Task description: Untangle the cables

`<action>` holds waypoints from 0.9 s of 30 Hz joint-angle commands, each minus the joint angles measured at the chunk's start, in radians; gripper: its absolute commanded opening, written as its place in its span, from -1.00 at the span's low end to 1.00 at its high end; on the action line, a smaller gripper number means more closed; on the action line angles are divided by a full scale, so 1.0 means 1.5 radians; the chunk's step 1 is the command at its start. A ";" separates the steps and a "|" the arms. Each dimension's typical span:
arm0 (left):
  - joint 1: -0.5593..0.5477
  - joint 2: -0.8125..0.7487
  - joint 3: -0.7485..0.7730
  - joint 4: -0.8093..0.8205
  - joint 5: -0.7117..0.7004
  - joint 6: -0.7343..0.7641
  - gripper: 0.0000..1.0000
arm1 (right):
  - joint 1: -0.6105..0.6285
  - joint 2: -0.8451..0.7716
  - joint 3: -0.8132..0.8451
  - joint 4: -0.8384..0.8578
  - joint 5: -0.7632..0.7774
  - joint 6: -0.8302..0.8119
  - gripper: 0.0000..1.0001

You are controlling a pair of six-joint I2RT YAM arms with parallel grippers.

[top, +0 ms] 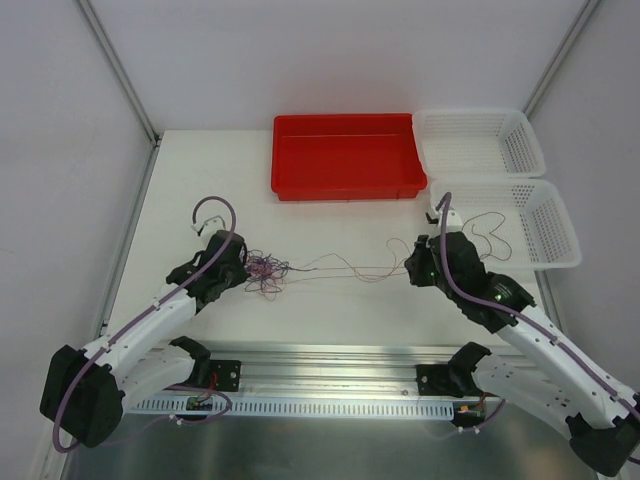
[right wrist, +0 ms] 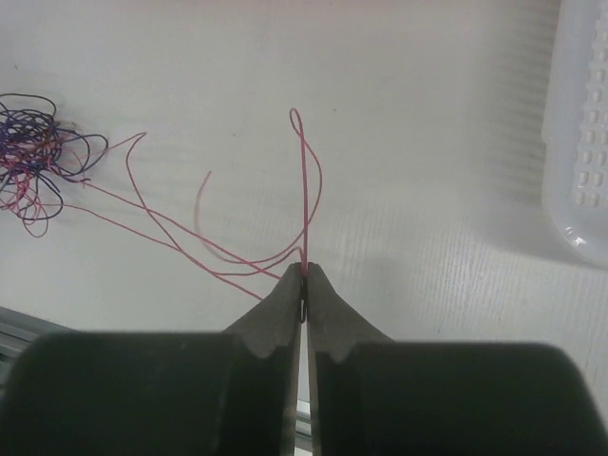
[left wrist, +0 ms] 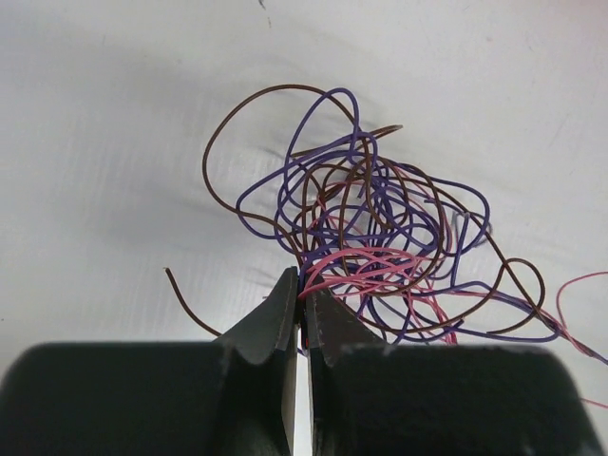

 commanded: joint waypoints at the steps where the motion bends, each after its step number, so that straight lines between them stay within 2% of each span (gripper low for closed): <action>1: 0.010 -0.003 -0.004 -0.017 -0.028 -0.005 -1.00 | 0.000 0.048 0.007 0.004 -0.016 0.008 -0.88; 2: 0.011 -0.001 -0.004 -0.017 -0.030 -0.001 -1.00 | 0.000 0.059 0.004 -0.002 -0.014 0.018 -0.79; 3: 0.010 -0.002 -0.005 -0.019 -0.030 0.001 -1.00 | 0.001 0.078 0.006 -0.008 -0.011 0.021 -0.60; 4: 0.010 -0.004 -0.006 -0.018 -0.027 0.003 -1.00 | 0.001 0.093 0.010 -0.015 -0.001 0.023 -0.10; 7: 0.010 -0.011 -0.006 -0.016 -0.003 0.014 -1.00 | 0.009 0.129 0.032 -0.039 0.002 0.011 0.14; 12: 0.011 -0.024 -0.008 -0.018 0.015 0.049 -1.00 | 0.027 0.156 0.059 0.027 -0.094 -0.040 0.22; 18: 0.011 -0.043 -0.015 -0.018 0.031 0.047 -1.00 | 0.075 0.303 0.123 0.090 -0.157 -0.074 0.24; 23: 0.010 -0.041 -0.016 -0.018 0.039 0.042 -1.00 | 0.115 0.430 0.162 0.149 -0.158 -0.012 0.23; 27: 0.010 -0.048 -0.021 -0.018 0.039 0.039 -1.00 | 0.132 0.498 0.138 0.205 -0.150 0.062 0.16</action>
